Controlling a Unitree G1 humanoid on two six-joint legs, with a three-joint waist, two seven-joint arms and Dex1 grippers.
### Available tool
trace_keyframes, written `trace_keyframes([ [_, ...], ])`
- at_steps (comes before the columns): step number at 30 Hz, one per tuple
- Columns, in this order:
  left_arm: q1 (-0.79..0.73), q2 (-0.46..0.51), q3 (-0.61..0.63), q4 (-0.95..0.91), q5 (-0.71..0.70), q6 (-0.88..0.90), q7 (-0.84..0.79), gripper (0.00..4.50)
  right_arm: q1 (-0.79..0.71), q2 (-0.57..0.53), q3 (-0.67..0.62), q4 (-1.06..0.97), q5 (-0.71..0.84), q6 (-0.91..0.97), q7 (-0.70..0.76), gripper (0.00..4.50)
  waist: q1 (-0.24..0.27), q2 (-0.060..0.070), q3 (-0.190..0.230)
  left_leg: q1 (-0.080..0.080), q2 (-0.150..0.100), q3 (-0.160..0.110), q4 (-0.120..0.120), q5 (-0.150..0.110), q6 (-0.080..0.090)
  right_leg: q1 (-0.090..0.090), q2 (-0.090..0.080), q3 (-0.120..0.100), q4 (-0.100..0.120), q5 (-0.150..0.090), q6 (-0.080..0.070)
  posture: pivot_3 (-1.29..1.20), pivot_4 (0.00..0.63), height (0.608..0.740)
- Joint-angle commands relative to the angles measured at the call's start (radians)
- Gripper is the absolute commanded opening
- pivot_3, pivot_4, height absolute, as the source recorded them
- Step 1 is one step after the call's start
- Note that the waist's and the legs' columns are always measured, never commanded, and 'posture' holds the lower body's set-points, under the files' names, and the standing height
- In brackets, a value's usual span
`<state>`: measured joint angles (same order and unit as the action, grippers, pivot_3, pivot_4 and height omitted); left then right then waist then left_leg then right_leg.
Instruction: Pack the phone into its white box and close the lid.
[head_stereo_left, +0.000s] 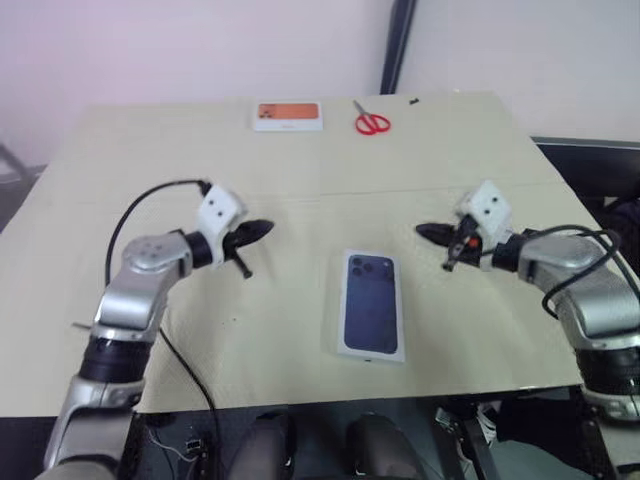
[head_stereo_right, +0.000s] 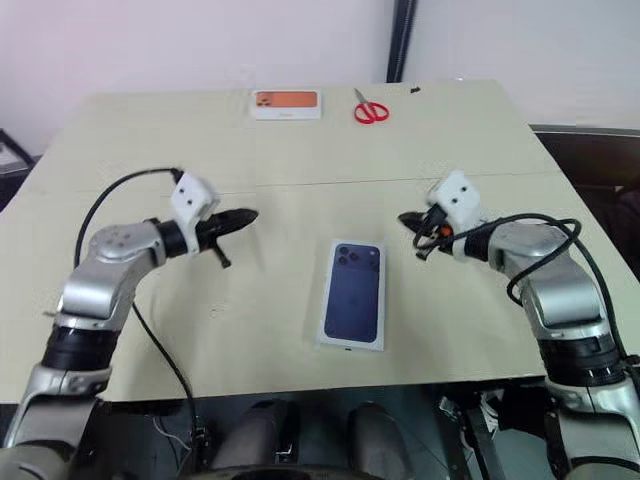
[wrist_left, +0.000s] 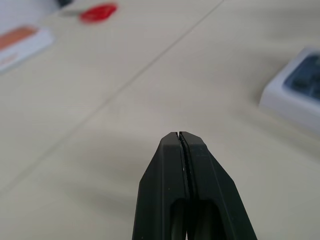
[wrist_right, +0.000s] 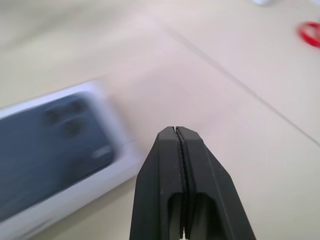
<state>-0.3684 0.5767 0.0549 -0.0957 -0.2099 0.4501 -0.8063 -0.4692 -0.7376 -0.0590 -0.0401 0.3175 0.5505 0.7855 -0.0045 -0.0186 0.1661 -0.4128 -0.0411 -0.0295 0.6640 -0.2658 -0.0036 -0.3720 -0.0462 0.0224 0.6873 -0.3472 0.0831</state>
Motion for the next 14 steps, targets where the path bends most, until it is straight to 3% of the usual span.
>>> trace_keyframes([
  [1, 0.041, 0.014, 0.088, -0.076, -0.041, 0.001, 0.041, 0.05, -0.032, -0.001, -0.029, 0.092, -0.015, -0.079, 0.014, 0.00, 0.010, 0.000, 0.000, 0.000, 0.000, 0.000, 0.000, 0.000, 0.000, 0.000, 0.000, 0.000, 0.000, 0.000, 0.000, 0.00, 0.150, 0.740],
  [14, 0.191, 0.024, 0.159, -0.144, -0.088, 0.012, 0.101, 0.05, -0.069, 0.004, -0.011, 0.184, -0.021, -0.125, 0.101, 0.00, 0.007, 0.000, 0.000, 0.000, 0.000, 0.000, 0.000, 0.000, 0.000, 0.000, 0.000, 0.000, 0.000, 0.000, 0.000, 0.00, 0.150, 0.740],
])
